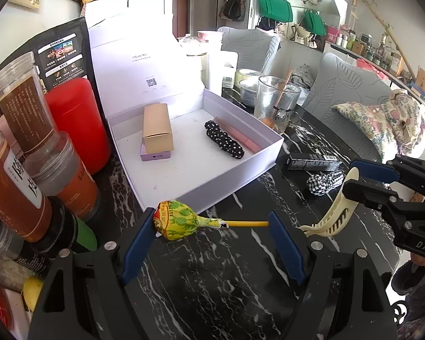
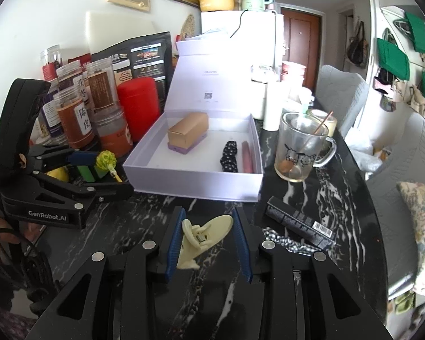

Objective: Organize rigid objects
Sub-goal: 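Carry the lollipop and claw clip with both tools over the lavender box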

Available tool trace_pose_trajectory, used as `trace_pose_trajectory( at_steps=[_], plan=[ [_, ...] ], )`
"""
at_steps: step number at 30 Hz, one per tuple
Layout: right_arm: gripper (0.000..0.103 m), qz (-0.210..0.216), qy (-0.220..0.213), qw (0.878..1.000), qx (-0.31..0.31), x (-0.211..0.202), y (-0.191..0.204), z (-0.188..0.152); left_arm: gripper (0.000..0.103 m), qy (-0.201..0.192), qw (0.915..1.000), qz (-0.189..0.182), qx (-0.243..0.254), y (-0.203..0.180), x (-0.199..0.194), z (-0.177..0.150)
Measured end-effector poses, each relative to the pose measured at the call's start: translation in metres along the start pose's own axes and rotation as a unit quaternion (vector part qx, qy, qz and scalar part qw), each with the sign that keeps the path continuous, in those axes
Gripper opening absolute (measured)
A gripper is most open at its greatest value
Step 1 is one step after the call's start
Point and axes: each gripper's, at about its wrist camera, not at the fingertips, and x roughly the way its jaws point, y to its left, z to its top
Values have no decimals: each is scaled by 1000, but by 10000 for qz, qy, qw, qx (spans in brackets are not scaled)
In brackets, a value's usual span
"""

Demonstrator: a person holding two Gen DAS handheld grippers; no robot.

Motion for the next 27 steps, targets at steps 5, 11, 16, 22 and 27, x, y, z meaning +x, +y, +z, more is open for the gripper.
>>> trace_pose_trajectory(
  at_steps=[5,11,16,22,27],
  plan=[
    [34,-19,-54,10000,-36,2,1,9,80,27,10000,4,-90,6,4,6],
    [34,-14,-145,9998,-99,5,1,23,80,-17,9999,96,-109,14,3,18],
    [34,6,-241,9995,-195,7,2,36,80,-9,9996,203,-171,19,4,29],
    [34,-15,-375,9988,-323,9,2,53,80,-106,9997,207,-125,25,6,45],
    [34,-51,-450,9985,-314,15,-3,66,80,-143,9996,220,-80,26,10,59]
  ],
)
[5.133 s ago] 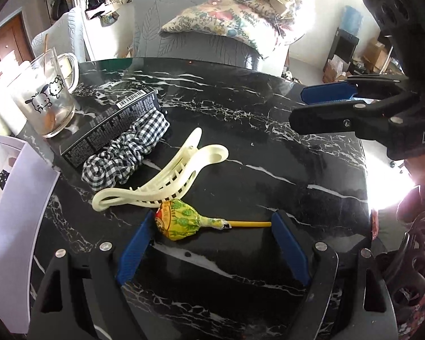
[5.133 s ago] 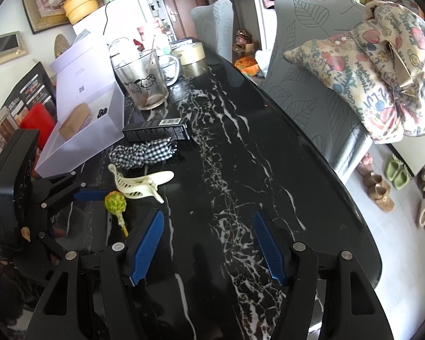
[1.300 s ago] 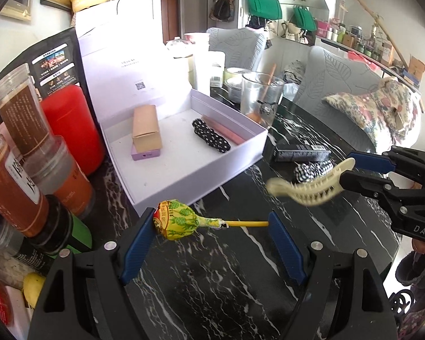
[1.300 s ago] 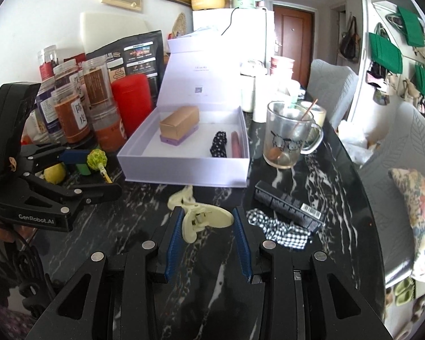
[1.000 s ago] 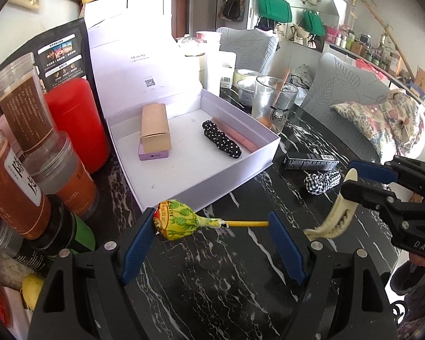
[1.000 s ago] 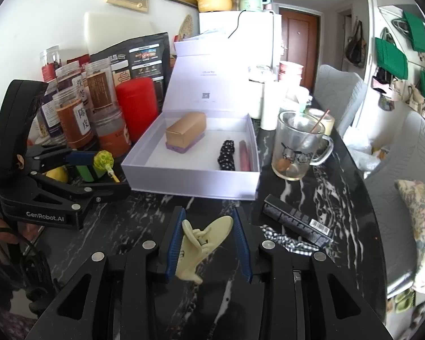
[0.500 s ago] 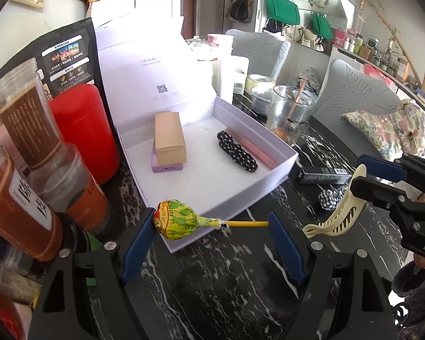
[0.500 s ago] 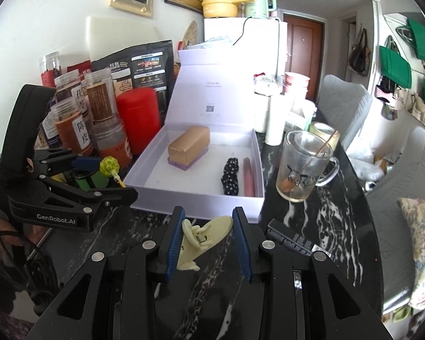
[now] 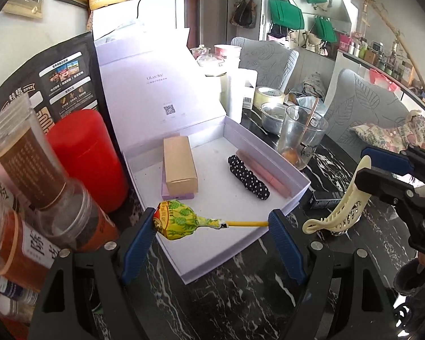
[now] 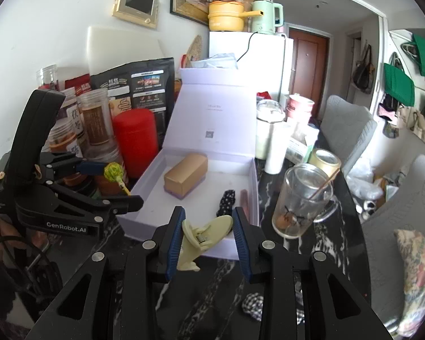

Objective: Organize rigid objects
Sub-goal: 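Carry the lollipop and claw clip with both tools over the lavender box, then lower both tools into the lavender box and release lollipop and claw clip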

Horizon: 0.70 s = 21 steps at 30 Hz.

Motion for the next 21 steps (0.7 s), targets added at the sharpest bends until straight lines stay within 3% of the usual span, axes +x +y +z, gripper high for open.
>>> trace_pose_trajectory(
  at_steps=[21],
  plan=[
    [34,-180,7,9998,-55,65,-28,38,80,21,9998,138,-134,24,49,51]
  ],
)
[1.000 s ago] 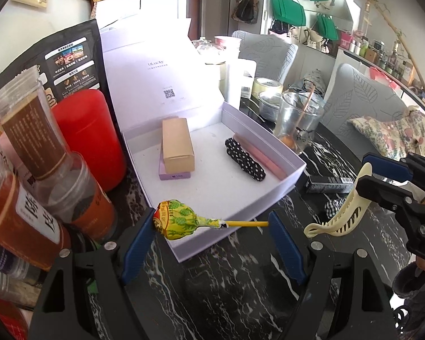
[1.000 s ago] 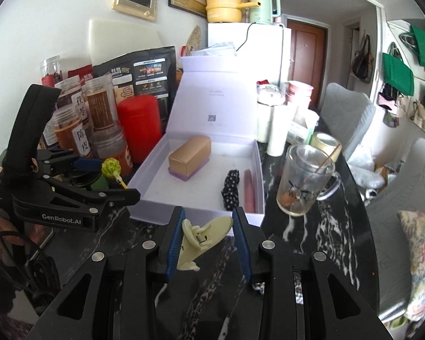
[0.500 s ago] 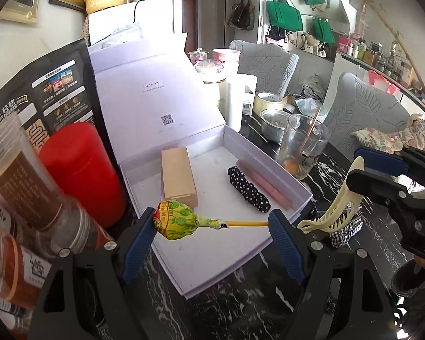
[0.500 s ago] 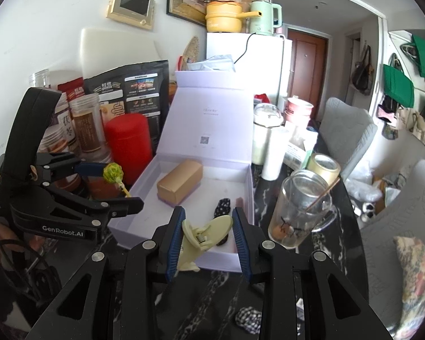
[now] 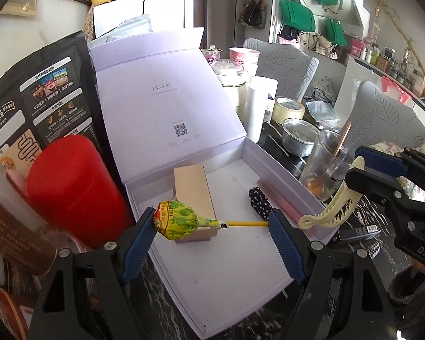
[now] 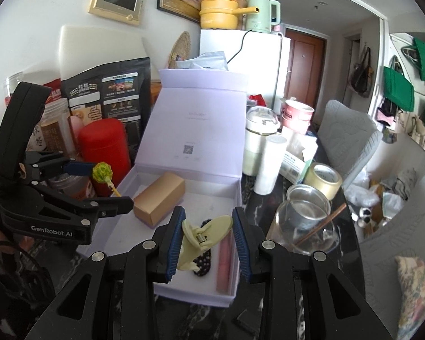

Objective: Organize rigid objects
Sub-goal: 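Lower both tools into the lavender box and release lollipop and claw clip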

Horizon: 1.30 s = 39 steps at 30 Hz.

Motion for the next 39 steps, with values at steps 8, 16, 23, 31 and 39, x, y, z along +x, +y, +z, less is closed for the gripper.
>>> trace_pose_trajectory(
  at_steps=[8,16,23,31,39],
  plan=[
    [34,9,5,10000,-77,29,-5,12,80,41,9999,147,-13,6,29,15],
    [34,24,-12,9999,-107,58,-9,24,80,203,9996,174,-112,15,61,23],
    [34,-118,81,9997,-194,83,-10,25,80,381,9991,65,-189,21,86,21],
    [34,-149,-21,9992,-369,96,-5,23,80,544,9983,91,-200,24,102,17],
    [34,-190,161,9991,-336,88,-7,7,80,624,9974,212,-301,29,105,13]
  ],
)
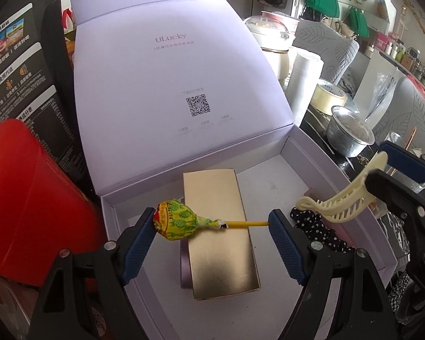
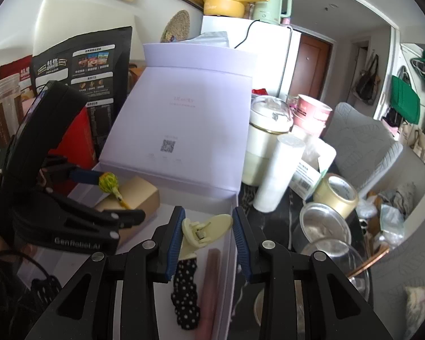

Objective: Organize rigid objects
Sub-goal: 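Lower both tools into the lavender box and release lollipop and claw clip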

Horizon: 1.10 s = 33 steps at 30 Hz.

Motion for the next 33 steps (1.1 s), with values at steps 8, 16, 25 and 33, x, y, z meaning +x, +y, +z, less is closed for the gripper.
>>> trace_pose_trajectory(
  at_steps=[8,16,25,33],
  plan=[
    [34,-22,368,9993,75,-5,4,-25,80,6,9999,65,95,-6,-3,-7],
    [34,-80,575,9980,243,-4,0,-37,80,13,9999,120,103,-8,-4,-7],
    [34,-120,563,9982,195,-15,1,-34,80,84,9995,267,138,-14,-2,-4],
    [34,-174,466,9985,207,-29,-1,-30,96,-66,9992,348,172,-19,-12,0]
  ],
)
